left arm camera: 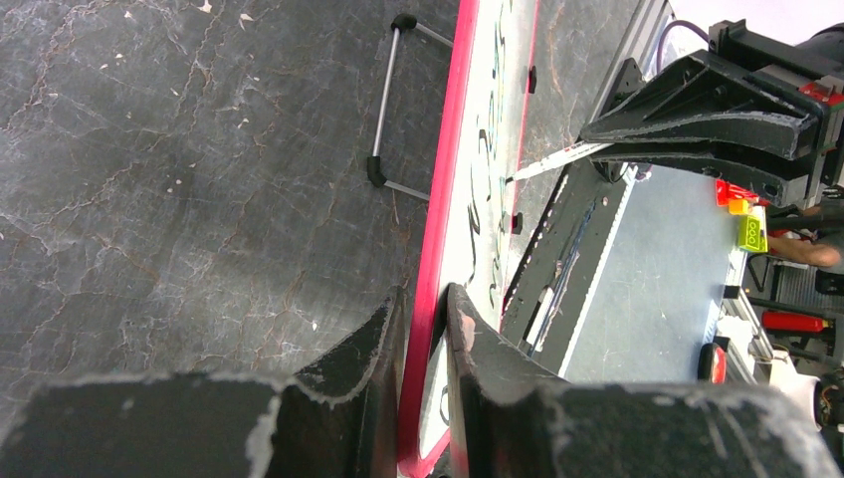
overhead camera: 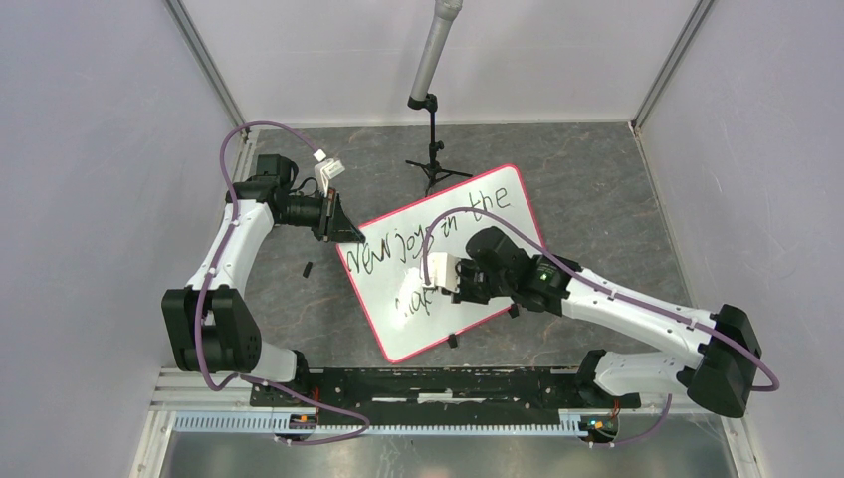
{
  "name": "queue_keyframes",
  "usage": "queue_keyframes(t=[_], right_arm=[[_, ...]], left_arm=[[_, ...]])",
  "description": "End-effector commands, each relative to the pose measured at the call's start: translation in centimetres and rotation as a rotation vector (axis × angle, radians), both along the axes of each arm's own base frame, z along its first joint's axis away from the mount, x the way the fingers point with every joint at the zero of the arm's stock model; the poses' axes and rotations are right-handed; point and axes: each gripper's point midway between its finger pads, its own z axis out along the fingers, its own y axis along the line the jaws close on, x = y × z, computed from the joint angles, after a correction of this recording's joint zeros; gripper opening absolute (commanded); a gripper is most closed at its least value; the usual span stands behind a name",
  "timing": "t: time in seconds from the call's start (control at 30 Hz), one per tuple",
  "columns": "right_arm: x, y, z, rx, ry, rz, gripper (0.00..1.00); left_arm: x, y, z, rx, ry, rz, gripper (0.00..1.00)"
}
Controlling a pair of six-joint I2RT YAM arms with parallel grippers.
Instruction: Write a sentence on the whiteboard
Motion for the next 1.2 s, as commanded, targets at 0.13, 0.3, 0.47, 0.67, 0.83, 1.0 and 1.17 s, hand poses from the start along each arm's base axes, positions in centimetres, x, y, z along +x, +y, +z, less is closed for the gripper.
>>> queue_keyframes(t=[0.13, 0.3, 0.47, 0.67, 0.83, 1.0, 1.17], right_arm=[[1.7, -0.5, 1.6, 0.02, -0.045, -0.051, 0.0], [0.3, -0.4, -0.5, -0.015, 0.027, 0.011, 0.0], [-1.0, -0.6, -1.5, -0.042, 0.05, 0.05, 0.0], [-1.2, -1.0, -1.4, -0.069, 0.041, 0.058, 0.0], [-0.2, -0.6, 1.0, -0.037, -0.015, 0.04, 0.0], [0.3, 0.5, 3.6, 0.036, -0.043, 0.03, 0.0], [0.8, 1.2, 4.3, 0.059, -0.05, 0.025, 0.0]], left_arm=[[0.8, 0.7, -2.4, 0.109, 0.011, 0.019, 0.03], [0.8, 0.7, -2.3, 0.111, 0.005, 0.019, 0.02], [0.8, 0.7, -2.4, 0.11, 0.01, 0.019, 0.02], [0.8, 0.6, -2.4, 0.11, 0.01, 0.016, 0.02], [0.7, 0.6, -2.4, 0.108, 0.008, 0.015, 0.02], [0.7, 0.6, -2.2, 0.105, 0.003, 0.016, 0.02], [0.6, 0.6, -2.1, 0.106, 0.0, 0.017, 0.02]])
